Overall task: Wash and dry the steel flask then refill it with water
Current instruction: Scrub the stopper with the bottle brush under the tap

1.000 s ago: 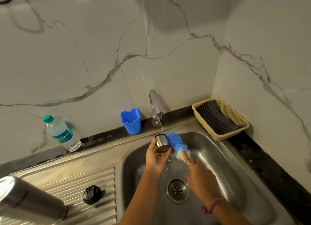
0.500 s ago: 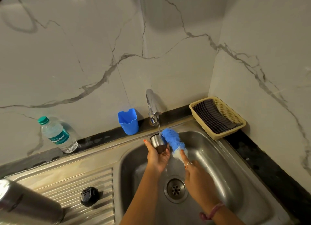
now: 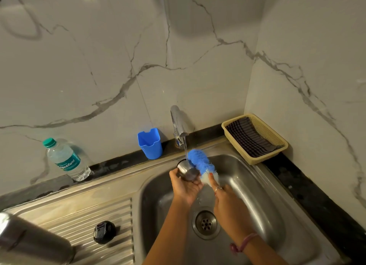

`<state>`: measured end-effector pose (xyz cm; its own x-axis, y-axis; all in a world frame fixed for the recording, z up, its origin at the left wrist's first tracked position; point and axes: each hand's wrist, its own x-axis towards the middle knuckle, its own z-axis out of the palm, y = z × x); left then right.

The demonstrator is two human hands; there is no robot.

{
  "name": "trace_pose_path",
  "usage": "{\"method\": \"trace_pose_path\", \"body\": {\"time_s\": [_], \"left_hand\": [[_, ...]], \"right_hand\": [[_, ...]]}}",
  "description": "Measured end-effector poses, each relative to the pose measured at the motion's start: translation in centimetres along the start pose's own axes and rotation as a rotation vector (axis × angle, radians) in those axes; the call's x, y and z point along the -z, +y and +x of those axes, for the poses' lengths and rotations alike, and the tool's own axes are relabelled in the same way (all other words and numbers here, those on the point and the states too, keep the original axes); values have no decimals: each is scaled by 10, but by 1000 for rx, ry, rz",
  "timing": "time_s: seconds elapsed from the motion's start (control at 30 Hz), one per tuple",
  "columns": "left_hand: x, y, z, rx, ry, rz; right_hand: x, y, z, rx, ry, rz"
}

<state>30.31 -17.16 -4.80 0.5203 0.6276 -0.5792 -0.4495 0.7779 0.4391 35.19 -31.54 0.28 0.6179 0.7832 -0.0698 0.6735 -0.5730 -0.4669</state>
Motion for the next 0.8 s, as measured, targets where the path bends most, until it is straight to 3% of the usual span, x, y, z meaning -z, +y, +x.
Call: {"method": "trace_pose_path", "body": {"time_s": [0.1,0.27,0.47,0.63,0.8], "left_hand": [[0,1,0,-4,-52,15],[0,5,5,-19,-7,-58],[-1,3,3,8,-20,-22],[-2,1,3,43,36,-38],[-4,6,10,19,62,-85]], "right_hand": [[-2,-4,-5,94,12,-50],[-1,9,0,-1,-18,-57],[-9,7,-12,103,32,-42],[-9,17,-5,1,16,-59],[-10,21,-10,41,17,9]]}}
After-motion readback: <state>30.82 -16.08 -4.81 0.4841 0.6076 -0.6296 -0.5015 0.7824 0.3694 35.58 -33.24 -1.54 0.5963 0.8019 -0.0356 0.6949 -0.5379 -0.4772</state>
